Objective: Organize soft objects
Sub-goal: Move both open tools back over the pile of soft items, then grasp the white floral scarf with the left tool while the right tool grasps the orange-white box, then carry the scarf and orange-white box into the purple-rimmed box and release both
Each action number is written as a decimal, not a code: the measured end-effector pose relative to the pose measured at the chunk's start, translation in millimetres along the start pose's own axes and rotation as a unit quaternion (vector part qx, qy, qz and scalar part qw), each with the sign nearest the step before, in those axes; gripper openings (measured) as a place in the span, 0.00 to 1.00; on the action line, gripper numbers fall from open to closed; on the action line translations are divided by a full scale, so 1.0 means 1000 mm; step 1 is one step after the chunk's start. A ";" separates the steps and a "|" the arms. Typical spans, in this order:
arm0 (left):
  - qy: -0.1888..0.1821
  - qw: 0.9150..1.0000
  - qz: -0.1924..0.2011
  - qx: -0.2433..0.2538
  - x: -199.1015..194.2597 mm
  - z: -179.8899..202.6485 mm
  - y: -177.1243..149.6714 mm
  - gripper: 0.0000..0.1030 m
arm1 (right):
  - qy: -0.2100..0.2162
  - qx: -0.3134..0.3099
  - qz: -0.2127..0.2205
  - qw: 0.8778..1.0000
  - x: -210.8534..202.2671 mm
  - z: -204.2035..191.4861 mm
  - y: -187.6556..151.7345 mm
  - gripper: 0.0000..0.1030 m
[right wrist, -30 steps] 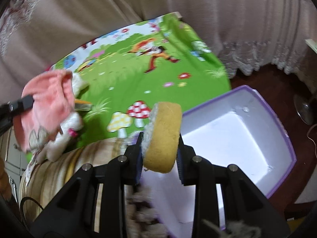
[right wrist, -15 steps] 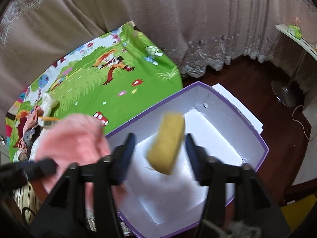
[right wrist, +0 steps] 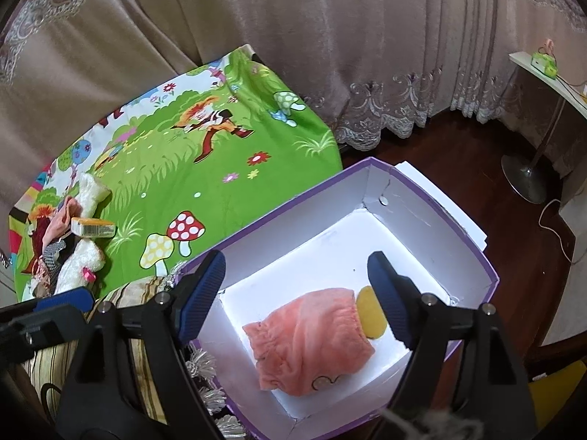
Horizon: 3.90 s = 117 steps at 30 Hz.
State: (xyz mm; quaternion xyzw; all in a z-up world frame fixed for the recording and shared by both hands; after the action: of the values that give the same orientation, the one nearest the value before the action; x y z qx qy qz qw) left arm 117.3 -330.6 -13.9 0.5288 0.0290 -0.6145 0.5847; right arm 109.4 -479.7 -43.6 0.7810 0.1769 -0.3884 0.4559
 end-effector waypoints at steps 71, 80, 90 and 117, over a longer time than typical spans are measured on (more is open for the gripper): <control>0.170 0.972 0.121 -0.108 -0.173 -0.210 -0.058 0.25 | 0.094 -0.340 -0.093 0.931 0.094 -0.305 -0.091 0.84; 0.166 0.971 0.120 -0.120 -0.171 -0.217 -0.062 0.25 | 0.088 -0.378 -0.094 0.917 0.124 -0.333 -0.100 0.79; 0.164 0.972 0.113 -0.124 -0.164 -0.221 -0.064 0.25 | 0.097 -0.358 -0.117 0.921 0.141 -0.331 -0.101 0.33; 0.141 0.980 0.109 -0.094 -0.146 -0.180 -0.038 0.25 | 0.125 -0.238 -0.097 0.958 0.081 -0.242 -0.056 0.28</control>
State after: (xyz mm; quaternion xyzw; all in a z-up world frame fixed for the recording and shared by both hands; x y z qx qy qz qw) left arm 164.3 -101.1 -15.3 0.5528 0.1107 -0.4613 0.6851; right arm 232.9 -251.2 -69.3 0.6715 0.3943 -0.2772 0.5628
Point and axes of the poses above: each gripper's, at about its wrist camera, not at the fingertips, and x roughly the way its jaws point, z to its right, y to its top, the point moved 10 cm from there along x, roughly the way its jaws point, and after that the axes turned 14 degrees about x, right-handed, at the moved point
